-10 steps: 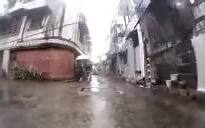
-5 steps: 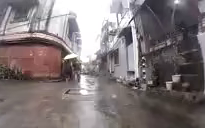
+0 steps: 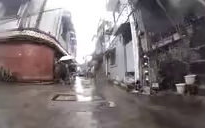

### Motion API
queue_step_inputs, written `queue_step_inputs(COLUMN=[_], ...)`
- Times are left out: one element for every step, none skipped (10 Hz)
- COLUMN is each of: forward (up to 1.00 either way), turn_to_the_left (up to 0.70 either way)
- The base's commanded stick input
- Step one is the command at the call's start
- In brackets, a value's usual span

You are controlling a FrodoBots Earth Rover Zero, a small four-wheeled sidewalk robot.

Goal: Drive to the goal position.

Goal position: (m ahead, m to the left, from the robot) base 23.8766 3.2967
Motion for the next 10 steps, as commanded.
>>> queue_step_inputs(forward=[0.99,0.99,0.99,0.99,0.01,0.0,0.0,0.0,0.0,0.0], turn_to_the_left=[0.03,0.4,0.0,0.0,0.0,0.0,0.0,0.0,0.0,0.0])
